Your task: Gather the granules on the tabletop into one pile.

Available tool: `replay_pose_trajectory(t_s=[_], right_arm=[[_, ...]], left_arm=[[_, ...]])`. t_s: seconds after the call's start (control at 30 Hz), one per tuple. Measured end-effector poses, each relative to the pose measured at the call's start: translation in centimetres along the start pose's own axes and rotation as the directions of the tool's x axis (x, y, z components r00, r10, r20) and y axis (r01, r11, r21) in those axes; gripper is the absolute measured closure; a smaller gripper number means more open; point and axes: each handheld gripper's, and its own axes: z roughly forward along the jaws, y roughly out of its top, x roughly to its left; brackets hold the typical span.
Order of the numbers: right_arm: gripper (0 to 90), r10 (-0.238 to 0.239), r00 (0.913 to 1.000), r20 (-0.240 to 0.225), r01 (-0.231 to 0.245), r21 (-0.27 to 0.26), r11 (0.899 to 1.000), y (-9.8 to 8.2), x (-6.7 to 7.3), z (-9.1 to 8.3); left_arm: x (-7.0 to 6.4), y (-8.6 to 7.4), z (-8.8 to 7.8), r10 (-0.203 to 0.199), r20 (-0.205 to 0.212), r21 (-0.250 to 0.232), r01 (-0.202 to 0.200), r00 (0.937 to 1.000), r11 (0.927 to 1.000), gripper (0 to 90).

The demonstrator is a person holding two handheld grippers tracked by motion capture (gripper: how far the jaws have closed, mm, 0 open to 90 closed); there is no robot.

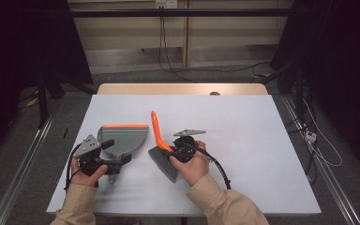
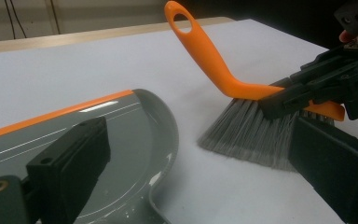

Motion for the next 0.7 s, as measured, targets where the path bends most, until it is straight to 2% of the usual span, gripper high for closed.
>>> replay_pose_trajectory(t_s=[0.23, 0.7], right_arm=[[69.8, 0.023, 0.9997, 0.011, -0.023, 0.003, 1.000, -0.2, -0.6, -0.5], [69.7, 0.032, 0.9986, 0.043, -0.032, -0.009, 0.999, -0.6, -1.7, -1.7]], left_arm=[[0.0, 0.0, 0.1, -0.002, 0.003, -0.001, 0.002, 1.0000, 1.0000, 5.4], [-0.1, 0.0, 0.1, 0.003, 0.002, 0.003, -0.003, 1.0000, 1.0000, 5.4]])
